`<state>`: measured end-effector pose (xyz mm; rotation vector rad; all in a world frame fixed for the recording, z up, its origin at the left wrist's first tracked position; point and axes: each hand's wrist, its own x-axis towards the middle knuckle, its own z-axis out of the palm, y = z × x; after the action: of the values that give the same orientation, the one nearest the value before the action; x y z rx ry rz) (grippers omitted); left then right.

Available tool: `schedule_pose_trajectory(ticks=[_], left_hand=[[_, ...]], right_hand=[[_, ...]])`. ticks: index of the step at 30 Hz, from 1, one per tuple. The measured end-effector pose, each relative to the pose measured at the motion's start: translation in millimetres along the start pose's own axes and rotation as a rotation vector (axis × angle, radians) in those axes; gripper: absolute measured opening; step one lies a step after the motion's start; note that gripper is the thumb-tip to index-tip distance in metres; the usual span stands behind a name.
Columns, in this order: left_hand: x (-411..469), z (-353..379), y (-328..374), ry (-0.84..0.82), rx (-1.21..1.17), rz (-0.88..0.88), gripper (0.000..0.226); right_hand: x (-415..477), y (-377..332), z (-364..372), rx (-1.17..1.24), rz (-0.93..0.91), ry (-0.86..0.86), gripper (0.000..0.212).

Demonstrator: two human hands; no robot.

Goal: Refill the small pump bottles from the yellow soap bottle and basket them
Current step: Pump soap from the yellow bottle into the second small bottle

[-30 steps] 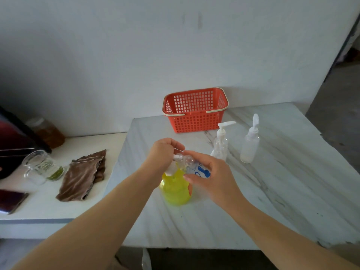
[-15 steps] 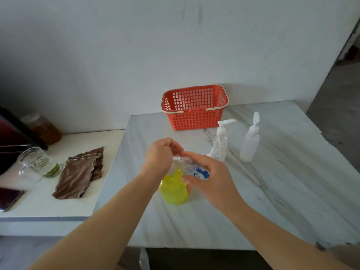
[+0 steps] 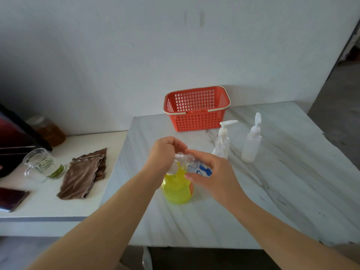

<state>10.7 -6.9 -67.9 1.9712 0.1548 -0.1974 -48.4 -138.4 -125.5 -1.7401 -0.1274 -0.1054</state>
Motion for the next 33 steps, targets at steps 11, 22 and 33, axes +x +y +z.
schedule_pose_trajectory(ticks=[11, 22, 33], left_hand=[[-6.8, 2.5, -0.4, 0.027, -0.038, -0.044, 0.041], [-2.7, 0.8, 4.2, 0.027, -0.030, -0.033, 0.040], [-5.9, 2.0, -0.4, -0.006, -0.026, -0.064, 0.040]], right_hand=[[-2.9, 3.3, 2.6, -0.019, -0.021, -0.008, 0.055], [0.4, 4.2, 3.2, -0.012, -0.033, 0.001, 0.055], [-1.2, 7.1, 0.8, -0.005, -0.022, -0.010, 0.053]])
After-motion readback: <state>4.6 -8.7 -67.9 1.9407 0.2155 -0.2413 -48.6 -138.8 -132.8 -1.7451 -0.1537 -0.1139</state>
